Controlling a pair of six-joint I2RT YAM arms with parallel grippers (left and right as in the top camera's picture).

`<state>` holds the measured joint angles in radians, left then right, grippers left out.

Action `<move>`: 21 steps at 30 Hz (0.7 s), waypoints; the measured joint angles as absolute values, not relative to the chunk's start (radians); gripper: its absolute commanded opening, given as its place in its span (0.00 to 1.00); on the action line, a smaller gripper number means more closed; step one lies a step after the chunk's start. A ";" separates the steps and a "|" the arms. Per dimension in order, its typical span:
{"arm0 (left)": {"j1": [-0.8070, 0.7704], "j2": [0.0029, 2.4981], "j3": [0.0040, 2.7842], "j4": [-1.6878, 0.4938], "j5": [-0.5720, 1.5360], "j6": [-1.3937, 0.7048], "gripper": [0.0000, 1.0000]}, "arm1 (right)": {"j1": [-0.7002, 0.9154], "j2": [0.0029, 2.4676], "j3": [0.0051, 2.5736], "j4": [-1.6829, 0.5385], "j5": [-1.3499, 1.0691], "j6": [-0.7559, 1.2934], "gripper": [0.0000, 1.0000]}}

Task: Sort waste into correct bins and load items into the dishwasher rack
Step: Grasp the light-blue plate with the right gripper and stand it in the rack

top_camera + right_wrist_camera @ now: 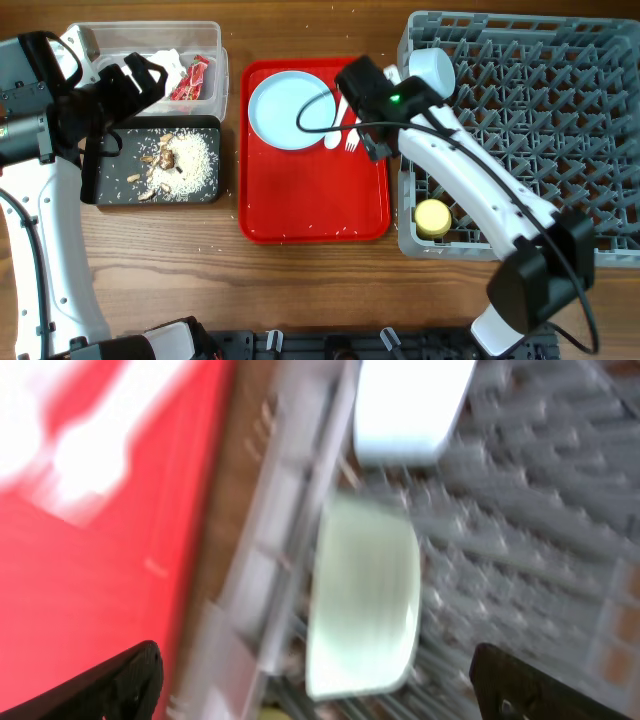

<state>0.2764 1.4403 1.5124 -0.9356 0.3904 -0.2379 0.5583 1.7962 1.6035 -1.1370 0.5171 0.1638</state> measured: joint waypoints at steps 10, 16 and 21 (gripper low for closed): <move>0.276 1.440 1.512 -0.936 0.390 -0.237 1.00 | 0.559 1.783 1.634 -0.579 0.034 0.415 0.77; 0.276 1.440 1.512 -0.936 0.390 -0.237 1.00 | 0.559 2.099 1.608 -0.557 0.015 0.655 0.68; 0.276 1.440 1.512 -0.936 0.390 -0.237 1.00 | 0.559 2.149 1.599 -0.498 0.007 0.736 0.55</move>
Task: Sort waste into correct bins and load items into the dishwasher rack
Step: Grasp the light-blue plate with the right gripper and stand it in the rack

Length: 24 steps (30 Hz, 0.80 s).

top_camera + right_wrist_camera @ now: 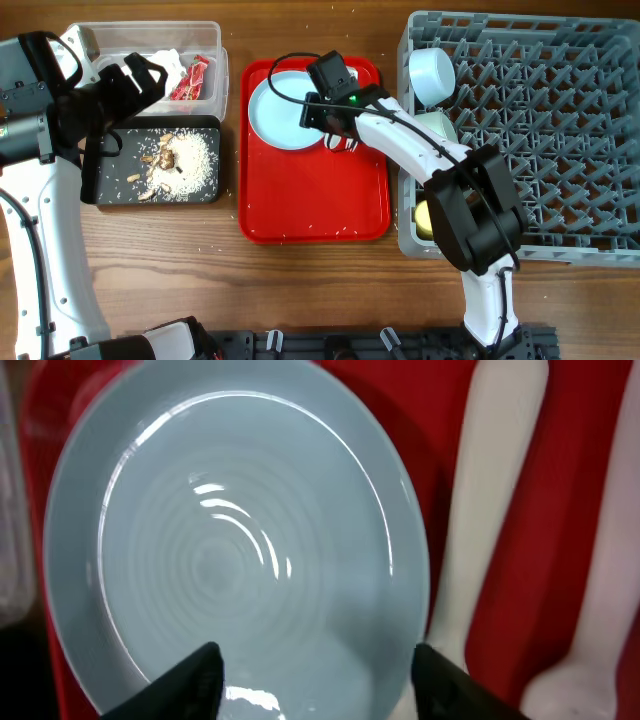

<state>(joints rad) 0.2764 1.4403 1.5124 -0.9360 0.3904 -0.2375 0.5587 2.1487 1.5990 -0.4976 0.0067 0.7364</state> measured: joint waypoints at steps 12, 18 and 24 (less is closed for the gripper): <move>0.276 1.440 1.512 -0.936 0.390 -0.237 1.00 | 0.547 2.206 1.603 -0.450 -0.028 0.772 0.54; 0.276 1.440 1.512 -0.936 0.390 -0.237 1.00 | 0.542 2.187 1.650 -0.502 0.028 0.686 0.56; 0.276 1.440 1.512 -0.936 0.390 -0.238 1.00 | 0.542 2.167 1.657 -0.552 0.144 0.676 0.56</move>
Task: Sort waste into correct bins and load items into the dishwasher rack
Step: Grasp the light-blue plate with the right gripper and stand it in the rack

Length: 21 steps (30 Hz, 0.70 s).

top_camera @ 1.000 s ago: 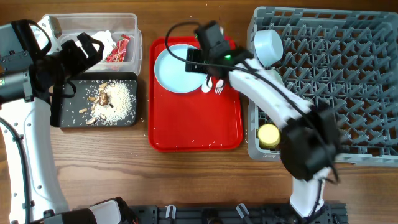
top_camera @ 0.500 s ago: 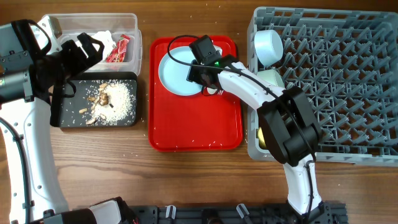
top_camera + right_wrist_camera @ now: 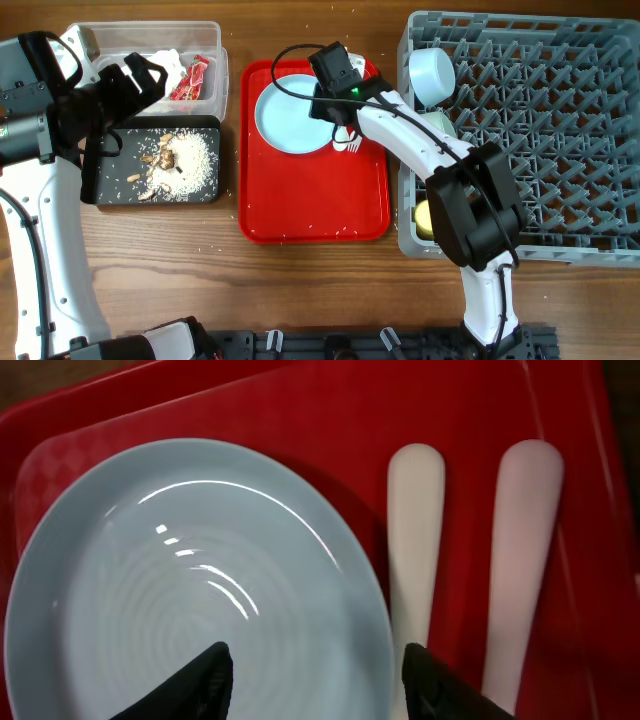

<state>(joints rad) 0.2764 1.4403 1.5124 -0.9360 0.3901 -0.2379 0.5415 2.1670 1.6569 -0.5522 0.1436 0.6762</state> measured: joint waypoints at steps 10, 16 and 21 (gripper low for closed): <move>0.276 1.440 1.512 -0.936 0.390 -0.237 1.00 | 0.540 2.170 1.658 -0.561 0.173 0.704 0.52; 0.276 1.440 1.512 -0.936 0.390 -0.237 1.00 | 0.540 2.222 1.658 -0.559 0.139 0.742 0.47; 0.276 1.440 1.512 -0.936 0.390 -0.238 1.00 | 0.540 2.222 1.659 -0.558 0.123 0.759 0.39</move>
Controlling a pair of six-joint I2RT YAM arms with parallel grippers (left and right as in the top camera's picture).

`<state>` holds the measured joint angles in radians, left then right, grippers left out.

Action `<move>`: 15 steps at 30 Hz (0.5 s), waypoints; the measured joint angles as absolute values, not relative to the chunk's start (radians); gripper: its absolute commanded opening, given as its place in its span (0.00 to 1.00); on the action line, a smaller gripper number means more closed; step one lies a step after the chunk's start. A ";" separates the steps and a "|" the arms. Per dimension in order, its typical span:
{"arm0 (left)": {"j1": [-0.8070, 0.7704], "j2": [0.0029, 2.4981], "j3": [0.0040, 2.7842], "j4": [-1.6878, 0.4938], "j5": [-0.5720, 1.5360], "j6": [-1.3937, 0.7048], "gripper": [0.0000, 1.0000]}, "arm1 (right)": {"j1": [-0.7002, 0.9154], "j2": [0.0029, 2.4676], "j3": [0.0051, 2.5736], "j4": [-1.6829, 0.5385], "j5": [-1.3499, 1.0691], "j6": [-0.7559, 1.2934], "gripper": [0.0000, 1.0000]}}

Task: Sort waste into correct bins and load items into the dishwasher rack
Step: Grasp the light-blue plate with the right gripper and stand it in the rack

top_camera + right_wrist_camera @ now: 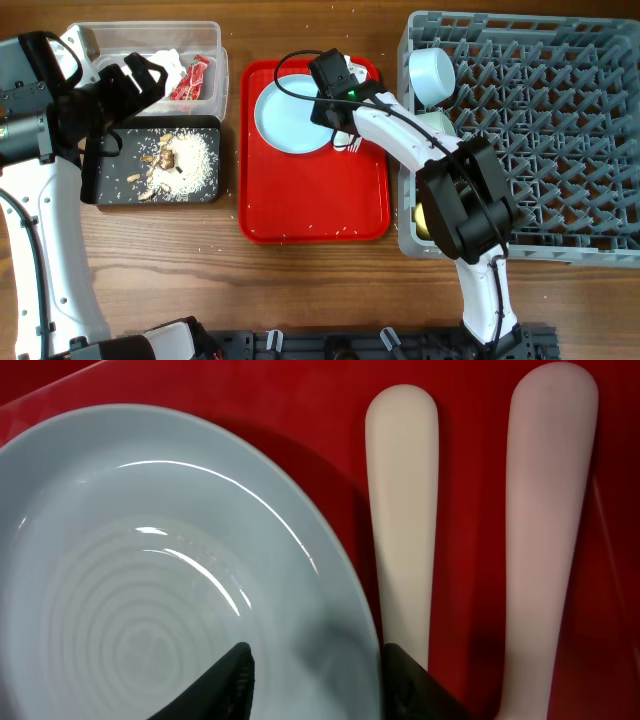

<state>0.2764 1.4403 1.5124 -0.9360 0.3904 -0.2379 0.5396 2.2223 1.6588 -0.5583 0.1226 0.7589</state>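
Observation:
A pale blue plate (288,115) lies at the back of the red tray (310,205). Two white utensil handles (402,510) (552,510) lie on the tray just right of it. My right gripper (315,678) is open and low over the plate's right rim. One fingertip is over the plate and the other is at the rim beside the nearer handle. From overhead it sits at the plate's right edge (338,118). My left gripper (150,75) hovers over the bins at the left. Whether it is open or shut does not show.
The grey dishwasher rack (560,150) on the right holds a pale blue cup (432,72), a pale green bowl (438,125) and a yellow item (432,216). On the left are a black tray of food scraps (160,160) and a clear bin with wrappers (175,65).
My right gripper has come closer to the plate's right rim, and its fingertips stand a little nearer together. The plate, utensils and left arm have not moved.
My right gripper was open at the rack's left edge, beside the bowl and cup. Then it was over the plate on the red tray. Then it was at the plate's right rim by the utensil handles, and now it is lower there, still open.

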 measured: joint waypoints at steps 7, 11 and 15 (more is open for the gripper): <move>0.276 1.440 1.512 -0.936 0.390 -0.237 1.00 | 0.540 2.248 1.659 -0.557 0.059 0.782 0.25; 0.276 1.440 1.512 -0.936 0.390 -0.237 1.00 | 0.542 2.267 1.674 -0.556 -0.010 0.796 0.04; 0.276 1.440 1.512 -0.936 0.390 -0.237 1.00 | 0.537 2.268 1.680 -0.561 -0.043 0.813 0.04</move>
<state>0.2764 1.4403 1.5124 -0.9356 0.3901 -0.2375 0.5373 2.2684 1.6802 -0.5610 -0.0433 0.8135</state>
